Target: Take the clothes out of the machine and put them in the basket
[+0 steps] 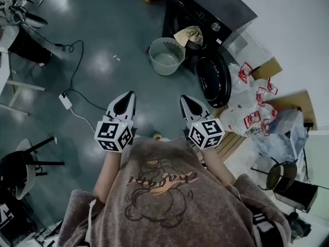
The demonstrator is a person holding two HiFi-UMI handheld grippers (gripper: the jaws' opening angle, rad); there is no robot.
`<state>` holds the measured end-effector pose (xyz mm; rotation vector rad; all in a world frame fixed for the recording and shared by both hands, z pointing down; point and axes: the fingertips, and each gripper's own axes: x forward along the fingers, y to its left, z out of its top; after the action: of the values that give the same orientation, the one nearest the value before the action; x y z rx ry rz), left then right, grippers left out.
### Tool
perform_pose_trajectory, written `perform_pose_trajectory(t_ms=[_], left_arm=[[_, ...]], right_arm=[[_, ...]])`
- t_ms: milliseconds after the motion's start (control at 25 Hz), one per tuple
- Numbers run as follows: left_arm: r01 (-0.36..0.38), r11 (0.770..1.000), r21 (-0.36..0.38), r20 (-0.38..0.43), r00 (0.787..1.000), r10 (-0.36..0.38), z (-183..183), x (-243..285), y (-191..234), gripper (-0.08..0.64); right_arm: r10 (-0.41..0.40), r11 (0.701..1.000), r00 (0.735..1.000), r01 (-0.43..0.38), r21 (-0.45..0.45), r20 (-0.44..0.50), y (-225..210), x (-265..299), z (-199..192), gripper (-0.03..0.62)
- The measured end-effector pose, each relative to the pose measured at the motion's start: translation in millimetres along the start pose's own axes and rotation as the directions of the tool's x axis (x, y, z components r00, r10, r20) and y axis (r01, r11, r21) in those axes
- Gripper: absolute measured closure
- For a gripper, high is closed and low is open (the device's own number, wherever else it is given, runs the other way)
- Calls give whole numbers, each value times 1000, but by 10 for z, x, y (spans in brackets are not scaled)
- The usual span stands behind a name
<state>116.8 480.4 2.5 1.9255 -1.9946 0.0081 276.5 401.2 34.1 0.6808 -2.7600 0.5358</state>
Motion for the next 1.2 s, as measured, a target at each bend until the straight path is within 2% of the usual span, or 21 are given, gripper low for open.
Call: perform_pose_trajectory(t_ms=[360, 600, 1000, 1200], left_arm=[[11, 1000, -7, 7, 1000, -11, 97, 419, 112, 555], [90, 996, -5, 6, 996, -90, 193, 972, 319, 555], [177, 984, -6, -47, 983, -177, 586, 2212, 1086, 554], [247, 969, 4, -92, 965, -246, 867, 2892, 1461, 555]], right_arm=[[-5, 1000, 1000, 5, 2, 3, -306, 308, 150, 595], [-52, 999, 999, 52, -2, -7, -587, 749, 229, 595], [-128, 991, 992, 129, 39, -18, -1136, 1828, 630, 595], [-156, 984, 988, 155, 83, 5, -1383, 2483, 954, 595]])
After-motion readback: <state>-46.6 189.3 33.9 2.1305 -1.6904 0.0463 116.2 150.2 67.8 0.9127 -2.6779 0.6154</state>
